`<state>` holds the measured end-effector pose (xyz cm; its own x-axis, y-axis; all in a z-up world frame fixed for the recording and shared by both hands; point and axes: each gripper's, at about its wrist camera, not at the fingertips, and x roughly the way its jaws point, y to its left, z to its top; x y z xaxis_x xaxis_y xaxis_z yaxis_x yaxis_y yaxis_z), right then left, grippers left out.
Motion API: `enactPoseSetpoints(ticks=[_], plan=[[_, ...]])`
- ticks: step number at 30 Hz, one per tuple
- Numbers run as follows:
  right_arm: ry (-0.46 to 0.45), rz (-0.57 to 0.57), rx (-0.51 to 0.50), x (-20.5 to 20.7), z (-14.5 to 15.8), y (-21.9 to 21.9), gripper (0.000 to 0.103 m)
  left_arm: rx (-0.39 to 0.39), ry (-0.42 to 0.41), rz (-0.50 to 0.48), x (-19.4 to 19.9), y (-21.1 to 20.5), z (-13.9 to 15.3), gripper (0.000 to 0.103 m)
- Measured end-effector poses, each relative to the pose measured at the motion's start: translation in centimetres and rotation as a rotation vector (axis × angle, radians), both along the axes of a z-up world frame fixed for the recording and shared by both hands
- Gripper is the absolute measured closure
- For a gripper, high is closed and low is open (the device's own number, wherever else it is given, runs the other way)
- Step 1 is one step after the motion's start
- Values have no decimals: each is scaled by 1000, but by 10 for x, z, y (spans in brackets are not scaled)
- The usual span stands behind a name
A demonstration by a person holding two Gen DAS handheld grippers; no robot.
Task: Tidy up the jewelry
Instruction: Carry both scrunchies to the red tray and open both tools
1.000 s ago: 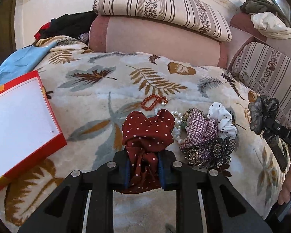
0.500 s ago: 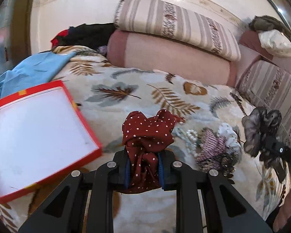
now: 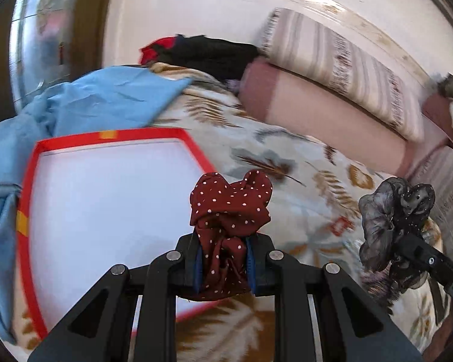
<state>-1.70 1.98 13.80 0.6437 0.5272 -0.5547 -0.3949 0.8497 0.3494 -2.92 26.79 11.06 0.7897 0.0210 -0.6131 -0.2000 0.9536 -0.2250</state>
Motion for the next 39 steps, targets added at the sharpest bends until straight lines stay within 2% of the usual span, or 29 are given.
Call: enactPoseSetpoints(ticks=[9,17,19,26,29,32,34,36,39], plan=[[13,124,-35,37,7,92,81,27,56,196,25,85,-2,81],[58,216,-64,89,-7,177,81,-4,179,362,60,177,-22,81],[64,230,-73,104,-12,194,81,-25,198,377,64,188,-27,81],[120,275,-73,152,-35,247,81,34,252,414,79,186,-33,81],[141,291,-70,162,-46,260,81,77,261,426,86,181,-37,75],[150,289,-64,168,-54,263,77,81,246,435,87,180,-38,64],[164,278,-58,171,-58,262,65,90,251,446,88,180,-39,44],[172,263,-55,173,-60,259,56,86,251,447,88,179,-40,39],[177,249,-51,175,-58,252,47,71,246,449,85,180,-39,39]])
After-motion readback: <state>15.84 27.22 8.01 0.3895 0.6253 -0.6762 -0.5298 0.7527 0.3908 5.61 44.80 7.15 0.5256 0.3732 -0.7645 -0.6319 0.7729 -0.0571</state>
